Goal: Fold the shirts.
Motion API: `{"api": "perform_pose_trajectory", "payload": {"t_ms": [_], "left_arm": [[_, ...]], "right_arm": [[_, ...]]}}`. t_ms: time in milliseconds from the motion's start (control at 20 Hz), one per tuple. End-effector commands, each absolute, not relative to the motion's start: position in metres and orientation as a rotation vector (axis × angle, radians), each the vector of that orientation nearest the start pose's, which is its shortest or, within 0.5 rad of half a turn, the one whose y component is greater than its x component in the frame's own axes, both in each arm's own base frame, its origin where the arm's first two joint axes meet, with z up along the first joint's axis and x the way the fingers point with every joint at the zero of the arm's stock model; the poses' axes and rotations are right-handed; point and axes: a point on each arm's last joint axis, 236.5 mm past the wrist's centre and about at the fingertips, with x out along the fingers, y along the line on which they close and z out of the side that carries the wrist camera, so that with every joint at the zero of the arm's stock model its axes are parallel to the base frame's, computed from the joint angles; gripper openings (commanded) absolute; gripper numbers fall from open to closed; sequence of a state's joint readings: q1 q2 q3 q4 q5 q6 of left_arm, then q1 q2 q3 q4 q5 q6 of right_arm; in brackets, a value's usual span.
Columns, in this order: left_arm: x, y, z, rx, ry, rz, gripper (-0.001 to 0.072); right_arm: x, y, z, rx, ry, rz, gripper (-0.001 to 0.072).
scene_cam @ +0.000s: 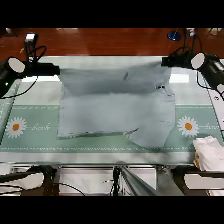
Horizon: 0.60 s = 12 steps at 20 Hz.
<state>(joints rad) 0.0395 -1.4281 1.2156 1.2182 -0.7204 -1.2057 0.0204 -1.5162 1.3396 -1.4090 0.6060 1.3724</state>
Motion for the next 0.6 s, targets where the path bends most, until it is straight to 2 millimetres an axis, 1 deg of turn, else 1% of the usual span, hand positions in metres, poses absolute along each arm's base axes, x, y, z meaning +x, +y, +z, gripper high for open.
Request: {"api": "perform_pose_trajectory", "payload": {"t_ms": [0,50,100,200,300,450,550], "left_arm": [[0.443,-0.047,-0.005,-0.071,1.133,-0.276,0.0035],[0.442,-0.048,-0.007,-0.084,1.142,-0.272,0.0035],[0.442,-0.048,-0.007,-0.088,1.144,-0.269,0.0035],[0.440,-0.047,-0.011,-0.091,1.159,-0.269,0.0035],[0.433,-0.043,-0.024,-0.086,1.211,-0.263,0.0035],[0.426,-0.041,-0.043,-0.089,1.278,-0.259,0.0036],[0.425,-0.043,-0.049,-0.094,1.293,-0.265,0.0038]], "right_arm": [[0.465,0.028,-0.015,-0.077,1.168,0.160,0.0026],[0.455,0.027,-0.025,-0.074,1.225,0.162,0.0026],[0.451,0.027,-0.032,-0.073,1.255,0.160,0.0026],[0.449,0.024,-0.042,-0.080,1.284,0.154,0.0026],[0.448,0.023,-0.052,-0.082,1.305,0.152,0.0026],[0.447,0.025,-0.062,-0.072,1.325,0.157,0.0026],[0.450,0.028,-0.063,-0.056,1.314,0.161,0.0027]]}}
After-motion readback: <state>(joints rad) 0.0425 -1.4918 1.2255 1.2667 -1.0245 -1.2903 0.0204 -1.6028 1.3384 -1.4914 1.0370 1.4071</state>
